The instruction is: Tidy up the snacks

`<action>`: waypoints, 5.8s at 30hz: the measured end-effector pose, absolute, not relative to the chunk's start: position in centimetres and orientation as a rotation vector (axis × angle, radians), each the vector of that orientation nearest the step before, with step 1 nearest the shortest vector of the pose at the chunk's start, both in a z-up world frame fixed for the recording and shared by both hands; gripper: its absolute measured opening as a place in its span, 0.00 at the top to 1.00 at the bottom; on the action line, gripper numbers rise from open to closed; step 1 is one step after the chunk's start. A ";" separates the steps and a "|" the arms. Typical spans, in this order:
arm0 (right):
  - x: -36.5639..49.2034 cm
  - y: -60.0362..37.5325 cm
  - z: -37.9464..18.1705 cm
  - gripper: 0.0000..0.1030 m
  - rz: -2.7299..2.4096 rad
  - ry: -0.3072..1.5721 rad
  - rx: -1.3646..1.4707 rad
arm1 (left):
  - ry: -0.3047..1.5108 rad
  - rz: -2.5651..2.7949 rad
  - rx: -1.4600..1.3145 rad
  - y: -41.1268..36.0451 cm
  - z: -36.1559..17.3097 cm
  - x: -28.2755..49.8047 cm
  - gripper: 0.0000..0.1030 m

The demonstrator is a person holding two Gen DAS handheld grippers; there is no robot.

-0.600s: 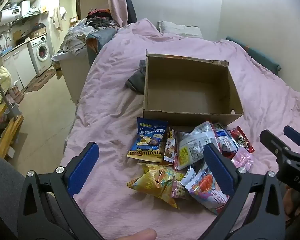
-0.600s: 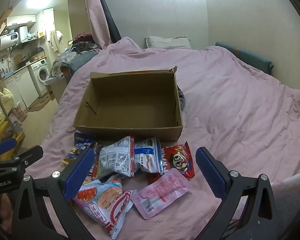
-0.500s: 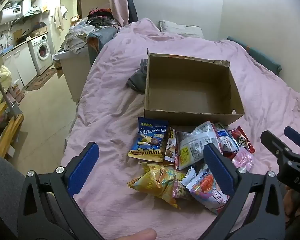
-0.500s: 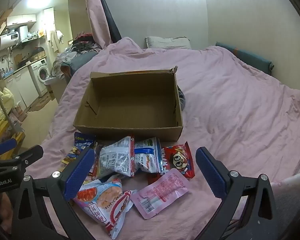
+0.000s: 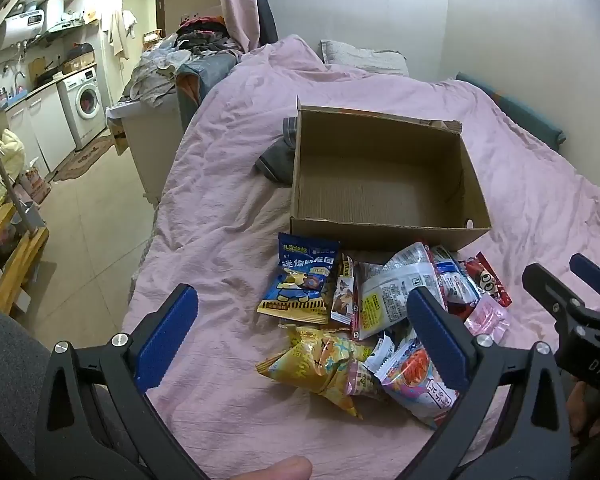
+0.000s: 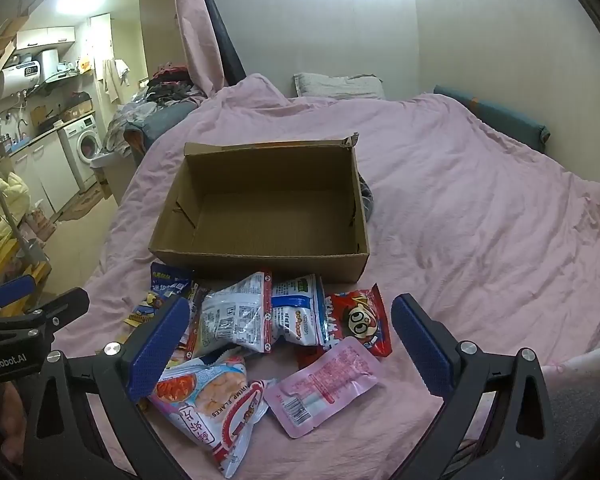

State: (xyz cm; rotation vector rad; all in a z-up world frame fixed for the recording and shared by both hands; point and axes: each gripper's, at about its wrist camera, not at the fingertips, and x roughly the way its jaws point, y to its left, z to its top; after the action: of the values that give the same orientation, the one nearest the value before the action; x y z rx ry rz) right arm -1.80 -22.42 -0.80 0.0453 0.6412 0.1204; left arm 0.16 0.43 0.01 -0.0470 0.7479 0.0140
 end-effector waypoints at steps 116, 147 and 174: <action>2.6 -21.0 -12.2 0.51 0.246 1.411 0.710 | 1.019 0.118 -0.214 5.2 -3.4 2.7 0.00; 5.5 -28.3 -6.8 0.51 0.433 1.152 0.683 | 1.545 -0.178 -0.272 1.2 -12.7 8.6 0.55; 10.1 -26.2 0.0 0.51 0.400 1.024 0.384 | 1.126 -0.200 -0.296 2.7 1.8 12.1 0.62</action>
State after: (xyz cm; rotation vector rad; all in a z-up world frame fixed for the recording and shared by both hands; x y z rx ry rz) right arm 10.14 -26.20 0.04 0.3839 1.0238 0.4002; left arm 12.14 2.68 1.82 -0.2964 1.1260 -0.2002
